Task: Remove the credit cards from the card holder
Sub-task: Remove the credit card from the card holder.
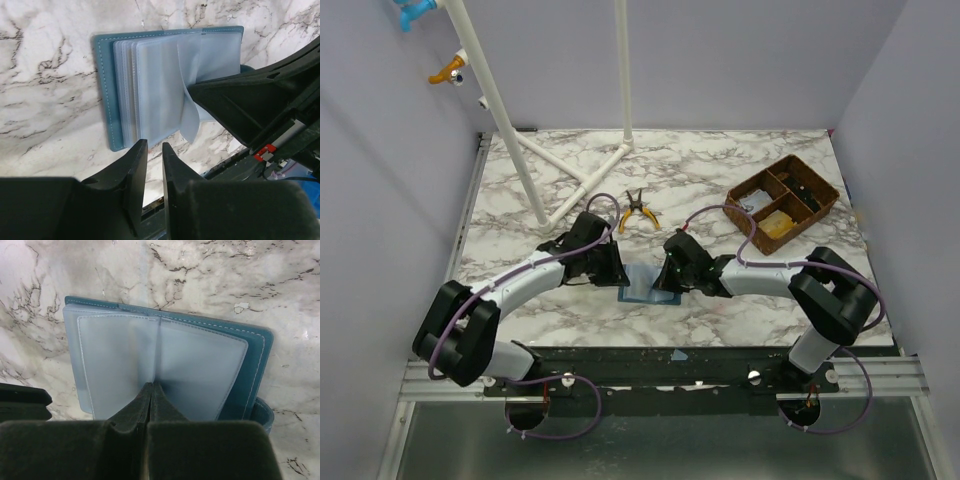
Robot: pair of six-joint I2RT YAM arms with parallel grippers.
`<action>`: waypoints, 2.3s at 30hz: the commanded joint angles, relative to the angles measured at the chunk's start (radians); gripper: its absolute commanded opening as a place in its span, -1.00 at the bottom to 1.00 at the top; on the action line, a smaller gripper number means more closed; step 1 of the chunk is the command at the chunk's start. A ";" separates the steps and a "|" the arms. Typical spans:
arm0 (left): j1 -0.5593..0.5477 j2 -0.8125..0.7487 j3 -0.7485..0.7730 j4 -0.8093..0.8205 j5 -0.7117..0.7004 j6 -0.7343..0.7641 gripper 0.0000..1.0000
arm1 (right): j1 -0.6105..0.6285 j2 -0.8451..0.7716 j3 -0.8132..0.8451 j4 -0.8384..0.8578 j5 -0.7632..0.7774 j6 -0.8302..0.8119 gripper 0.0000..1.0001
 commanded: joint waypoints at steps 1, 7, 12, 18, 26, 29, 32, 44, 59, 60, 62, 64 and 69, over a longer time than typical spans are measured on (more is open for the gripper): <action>-0.031 0.049 0.054 0.048 0.002 0.019 -0.63 | 0.002 0.045 -0.049 -0.077 -0.008 -0.010 -0.99; -0.060 0.140 0.101 0.074 0.010 0.003 -0.72 | 0.002 0.007 -0.024 -0.075 -0.011 -0.025 -0.99; -0.077 0.182 0.123 0.093 0.015 -0.013 -0.76 | -0.001 -0.058 0.027 -0.110 0.017 -0.046 -0.84; -0.098 0.184 0.137 0.098 0.029 -0.025 -0.78 | -0.008 -0.165 0.085 -0.213 0.079 -0.052 -0.39; -0.152 0.216 0.168 0.157 0.082 -0.066 -0.79 | -0.010 -0.335 0.115 -0.405 0.240 -0.061 -0.21; -0.172 0.239 0.190 0.184 0.100 -0.080 -0.79 | -0.011 -0.365 0.111 -0.432 0.260 -0.059 -0.21; -0.186 0.282 0.218 0.196 0.112 -0.086 -0.79 | -0.011 -0.383 0.107 -0.451 0.266 -0.054 -0.21; -0.193 0.459 0.258 0.256 0.138 -0.094 -0.80 | -0.010 -0.428 0.092 -0.465 0.237 -0.037 -0.21; -0.083 0.190 0.180 0.097 0.025 -0.038 -0.47 | 0.022 -0.335 0.114 -0.378 0.139 -0.057 -0.23; -0.066 0.168 0.163 0.093 0.024 -0.033 -0.45 | 0.032 -0.317 0.128 -0.382 0.144 -0.060 -0.23; -0.031 0.127 0.132 0.080 0.023 -0.021 -0.45 | 0.057 -0.273 0.163 -0.389 0.162 -0.071 -0.23; 0.002 0.086 0.105 0.063 0.020 -0.009 -0.44 | 0.079 -0.223 0.197 -0.393 0.177 -0.079 -0.23; 0.082 -0.014 0.052 0.023 0.010 0.022 -0.42 | 0.110 -0.061 0.289 -0.416 0.204 -0.107 -0.12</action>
